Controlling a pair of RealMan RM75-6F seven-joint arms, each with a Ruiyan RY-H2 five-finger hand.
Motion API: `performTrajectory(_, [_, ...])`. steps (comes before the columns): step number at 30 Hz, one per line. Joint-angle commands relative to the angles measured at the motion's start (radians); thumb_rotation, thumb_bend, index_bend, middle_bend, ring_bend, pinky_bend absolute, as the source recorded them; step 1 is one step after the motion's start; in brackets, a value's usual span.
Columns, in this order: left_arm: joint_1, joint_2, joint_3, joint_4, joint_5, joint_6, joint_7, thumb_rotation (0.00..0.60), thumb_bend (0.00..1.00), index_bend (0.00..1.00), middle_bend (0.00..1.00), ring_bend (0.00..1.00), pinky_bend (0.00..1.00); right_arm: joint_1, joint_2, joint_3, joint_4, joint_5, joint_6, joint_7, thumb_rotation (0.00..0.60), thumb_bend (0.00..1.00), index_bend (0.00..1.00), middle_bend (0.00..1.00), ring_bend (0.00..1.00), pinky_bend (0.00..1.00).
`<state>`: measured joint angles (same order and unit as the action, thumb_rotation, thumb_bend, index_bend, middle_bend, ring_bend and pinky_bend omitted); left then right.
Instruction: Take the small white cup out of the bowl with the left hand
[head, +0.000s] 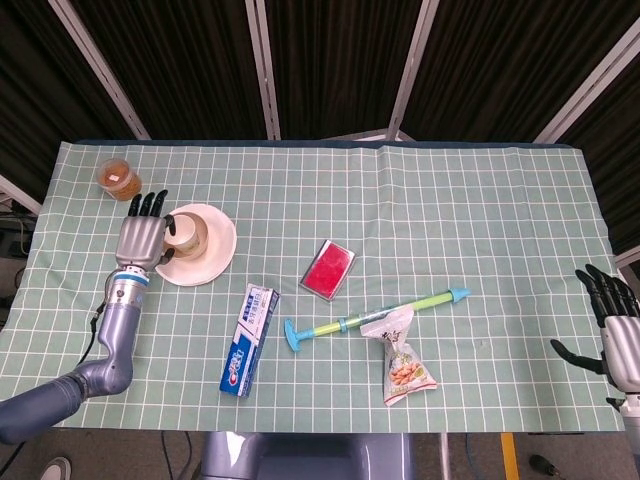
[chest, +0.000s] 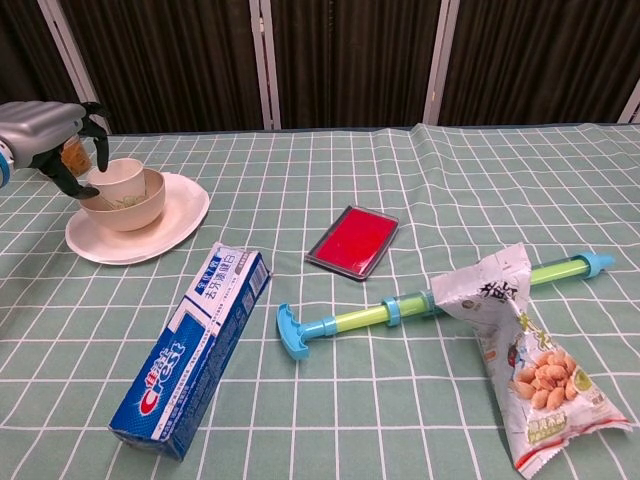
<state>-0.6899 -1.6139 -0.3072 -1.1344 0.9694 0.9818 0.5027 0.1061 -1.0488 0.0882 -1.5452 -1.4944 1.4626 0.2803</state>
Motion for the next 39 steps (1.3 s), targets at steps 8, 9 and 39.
performTrajectory(8, [-0.023, -0.030, 0.009, 0.047, -0.035, -0.022, 0.005, 0.600, 0.37, 0.55, 0.00, 0.00, 0.00, -0.001, 0.001, 0.004, 0.005, 0.004, 0.001, 0.010, 0.600, 0.09, 0.01, 0.00, 0.00, 0.00])
performTrajectory(9, [-0.024, -0.031, 0.011, 0.049, -0.036, -0.022, 0.005, 0.600, 0.37, 0.56, 0.00, 0.00, 0.00, -0.001, 0.001, 0.004, 0.005, 0.004, 0.002, 0.010, 0.600, 0.09, 0.01, 0.00, 0.00, 0.00])
performTrajectory(39, [0.112, 0.231, 0.123, -0.349, 0.213, 0.179, -0.119, 0.600, 0.50, 0.60, 0.00, 0.00, 0.00, -0.009, -0.002, 0.001, -0.008, -0.016, 0.025, -0.012, 0.600, 0.09, 0.01, 0.00, 0.00, 0.00])
